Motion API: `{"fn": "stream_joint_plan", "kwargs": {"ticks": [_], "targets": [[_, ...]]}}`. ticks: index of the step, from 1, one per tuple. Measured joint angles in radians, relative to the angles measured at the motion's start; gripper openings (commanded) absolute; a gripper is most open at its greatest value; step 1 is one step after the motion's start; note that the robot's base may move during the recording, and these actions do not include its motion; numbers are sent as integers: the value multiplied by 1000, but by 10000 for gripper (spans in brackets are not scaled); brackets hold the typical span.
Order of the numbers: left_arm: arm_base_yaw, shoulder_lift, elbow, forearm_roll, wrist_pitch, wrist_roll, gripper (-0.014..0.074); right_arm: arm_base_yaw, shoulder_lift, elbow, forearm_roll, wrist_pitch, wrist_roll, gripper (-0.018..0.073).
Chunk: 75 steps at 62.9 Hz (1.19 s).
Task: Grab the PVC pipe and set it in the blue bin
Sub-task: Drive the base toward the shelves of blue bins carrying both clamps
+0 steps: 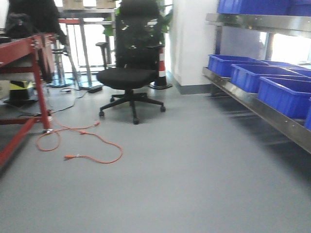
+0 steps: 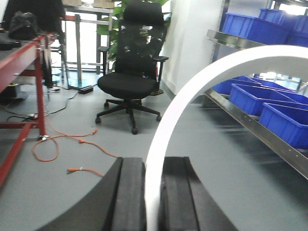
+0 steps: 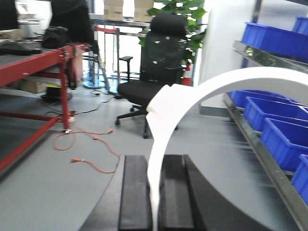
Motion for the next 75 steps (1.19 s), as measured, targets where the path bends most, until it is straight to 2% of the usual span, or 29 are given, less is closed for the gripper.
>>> {"fn": "stream_joint_plan", "kwargs": {"ticks": [75], "targets": [[0, 0, 0, 0, -4, 0, -111, 0, 0, 0, 0, 0, 0, -169]]}}
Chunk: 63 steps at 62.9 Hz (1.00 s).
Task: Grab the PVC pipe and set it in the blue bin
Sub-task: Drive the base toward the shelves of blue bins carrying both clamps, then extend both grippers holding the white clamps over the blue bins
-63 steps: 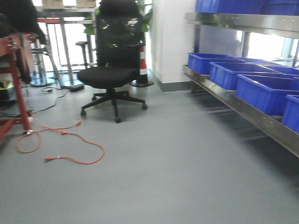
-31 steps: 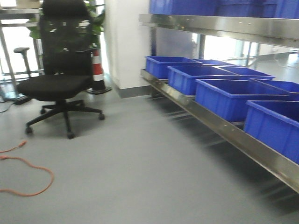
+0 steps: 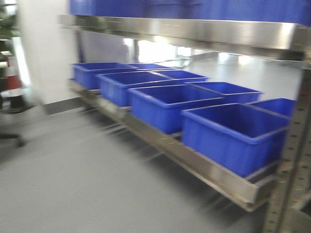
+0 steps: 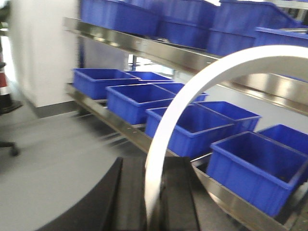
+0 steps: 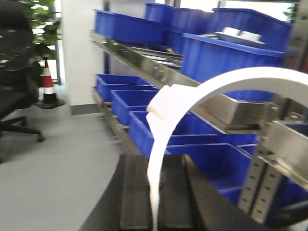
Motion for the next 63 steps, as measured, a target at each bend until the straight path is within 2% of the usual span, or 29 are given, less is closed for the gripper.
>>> {"fn": "stream_joint_plan", "kwargs": {"ticks": [63], "targets": [[0, 0, 0, 0, 0, 0, -111, 0, 0, 0, 0, 0, 0, -169]]}}
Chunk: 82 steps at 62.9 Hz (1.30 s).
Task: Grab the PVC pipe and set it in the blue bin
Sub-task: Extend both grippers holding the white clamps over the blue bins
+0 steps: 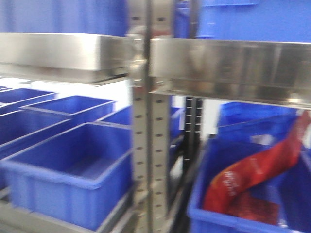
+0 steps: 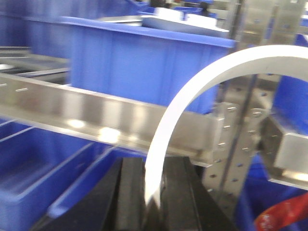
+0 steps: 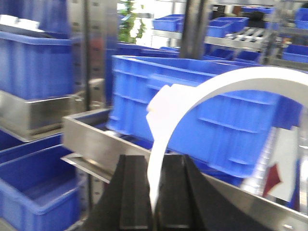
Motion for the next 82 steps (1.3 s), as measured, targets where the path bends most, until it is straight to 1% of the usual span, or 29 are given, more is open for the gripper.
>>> {"fn": "stream_joint_plan", "kwargs": {"ticks": [82], "targets": [[0, 0, 0, 0, 0, 0, -111, 0, 0, 0, -2, 0, 0, -169]]}}
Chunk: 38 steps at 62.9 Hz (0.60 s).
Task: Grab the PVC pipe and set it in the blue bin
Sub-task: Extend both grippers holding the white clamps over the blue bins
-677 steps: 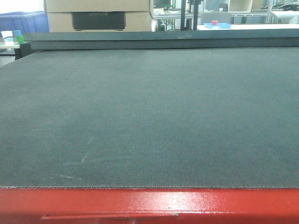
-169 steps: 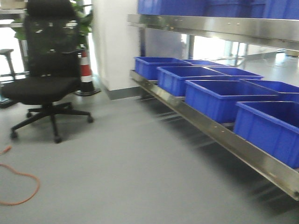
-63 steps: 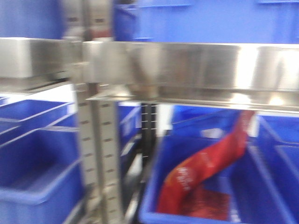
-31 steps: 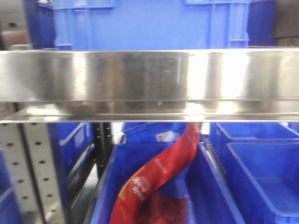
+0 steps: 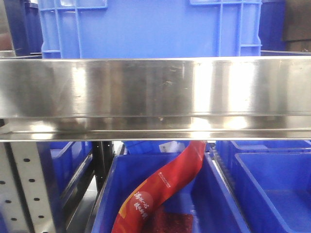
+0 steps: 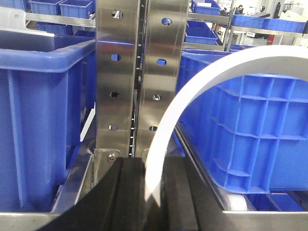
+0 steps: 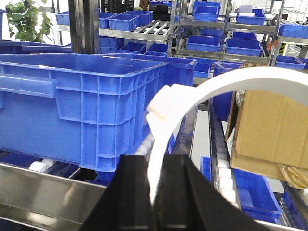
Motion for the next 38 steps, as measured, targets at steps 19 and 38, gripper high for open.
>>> {"fn": "stream_joint_plan", "kwargs": {"ticks": [19, 38], "targets": [[0, 0, 0, 0, 0, 0, -111, 0, 0, 0, 0, 0, 0, -169], [0, 0, 0, 0, 0, 0, -111, 0, 0, 0, 0, 0, 0, -169]]}}
